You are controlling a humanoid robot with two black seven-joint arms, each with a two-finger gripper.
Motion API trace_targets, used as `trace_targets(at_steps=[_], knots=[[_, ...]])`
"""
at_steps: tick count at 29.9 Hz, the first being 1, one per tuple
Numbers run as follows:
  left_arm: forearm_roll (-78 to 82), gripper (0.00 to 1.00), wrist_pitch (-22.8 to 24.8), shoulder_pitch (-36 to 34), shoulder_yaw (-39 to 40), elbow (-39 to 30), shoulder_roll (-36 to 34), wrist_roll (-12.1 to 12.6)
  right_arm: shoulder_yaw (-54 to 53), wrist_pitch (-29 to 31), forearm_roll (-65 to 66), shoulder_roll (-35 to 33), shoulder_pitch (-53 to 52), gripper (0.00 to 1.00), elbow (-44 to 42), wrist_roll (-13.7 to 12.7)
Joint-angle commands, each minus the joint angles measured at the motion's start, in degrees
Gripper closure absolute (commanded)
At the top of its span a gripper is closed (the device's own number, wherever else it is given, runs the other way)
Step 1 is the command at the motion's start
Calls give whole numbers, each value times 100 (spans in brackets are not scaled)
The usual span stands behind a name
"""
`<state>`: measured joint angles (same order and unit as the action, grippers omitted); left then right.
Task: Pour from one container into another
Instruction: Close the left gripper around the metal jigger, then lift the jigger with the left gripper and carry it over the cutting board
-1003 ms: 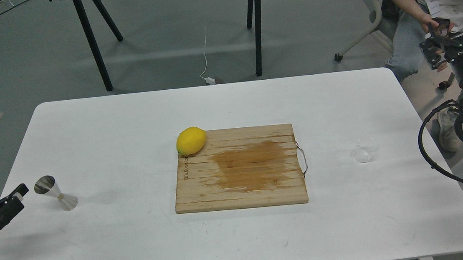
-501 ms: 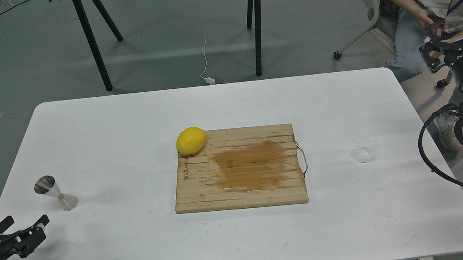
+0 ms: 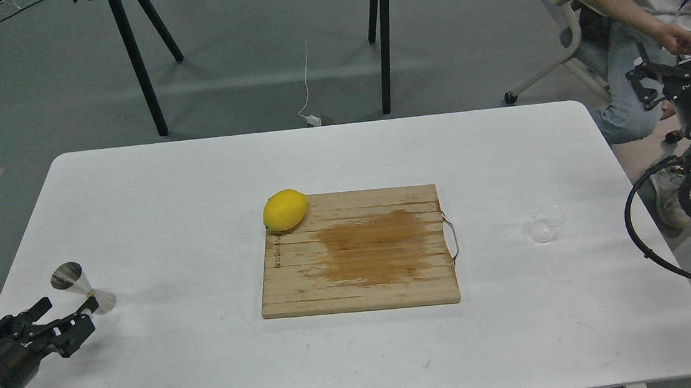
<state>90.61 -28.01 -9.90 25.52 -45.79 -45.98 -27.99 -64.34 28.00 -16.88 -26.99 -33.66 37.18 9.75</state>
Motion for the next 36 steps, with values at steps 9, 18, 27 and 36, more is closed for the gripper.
trace_targets(at_steps=[9, 18, 27, 36], knots=[[0, 16, 1, -346, -73, 597, 554, -1, 9, 0, 9, -8, 8, 0, 9, -17], [9, 50, 1, -399, -82, 650, 581, -1, 18, 0, 9, -52, 26, 0, 0, -26], [9, 64, 1, -469, -82, 861, 590, -1, 27, 0, 9, -114, 26, 0, -26, -26], [62, 83, 1, -469, -91, 879, 590, -1, 27, 0, 9, -176, 96, 0, -53, -26]])
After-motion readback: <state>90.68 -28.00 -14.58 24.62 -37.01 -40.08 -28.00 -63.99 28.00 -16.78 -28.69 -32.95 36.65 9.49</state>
